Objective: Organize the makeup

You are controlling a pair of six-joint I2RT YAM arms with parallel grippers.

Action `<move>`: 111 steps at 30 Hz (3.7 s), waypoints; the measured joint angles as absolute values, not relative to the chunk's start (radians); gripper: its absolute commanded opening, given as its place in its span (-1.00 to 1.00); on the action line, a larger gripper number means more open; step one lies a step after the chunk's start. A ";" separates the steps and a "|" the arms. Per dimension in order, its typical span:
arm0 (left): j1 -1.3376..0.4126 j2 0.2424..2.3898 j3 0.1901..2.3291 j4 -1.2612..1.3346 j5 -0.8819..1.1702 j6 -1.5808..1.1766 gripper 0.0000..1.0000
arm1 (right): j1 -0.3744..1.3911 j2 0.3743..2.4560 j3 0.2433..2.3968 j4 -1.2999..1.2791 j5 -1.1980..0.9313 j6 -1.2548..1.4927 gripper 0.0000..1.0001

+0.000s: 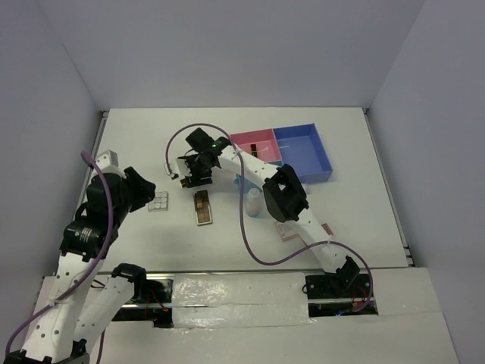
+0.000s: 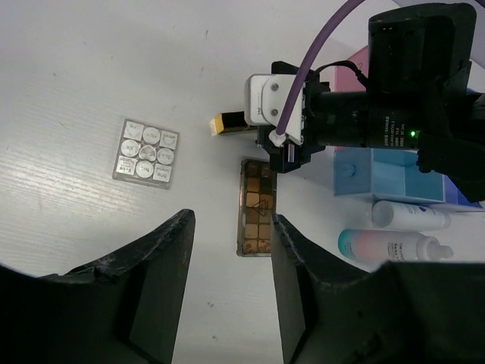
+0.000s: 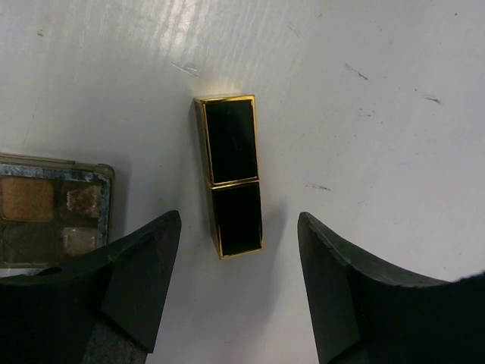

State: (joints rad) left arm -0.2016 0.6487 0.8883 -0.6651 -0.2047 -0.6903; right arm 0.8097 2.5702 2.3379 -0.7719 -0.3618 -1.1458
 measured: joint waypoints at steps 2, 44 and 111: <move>-0.202 0.645 0.878 -0.666 -0.205 -0.696 0.13 | 0.810 2.574 2.341 -0.774 -0.367 -1.167 0.39; -0.201 0.866 0.817 -0.514 -0.121 -0.651 0.97 | 0.467 1.872 1.829 -0.629 -0.509 -0.886 -0.68; -0.032 1.702 1.021 -0.512 -0.170 -0.495 0.73 | 0.202 1.494 1.299 -0.474 -0.835 -0.446 0.85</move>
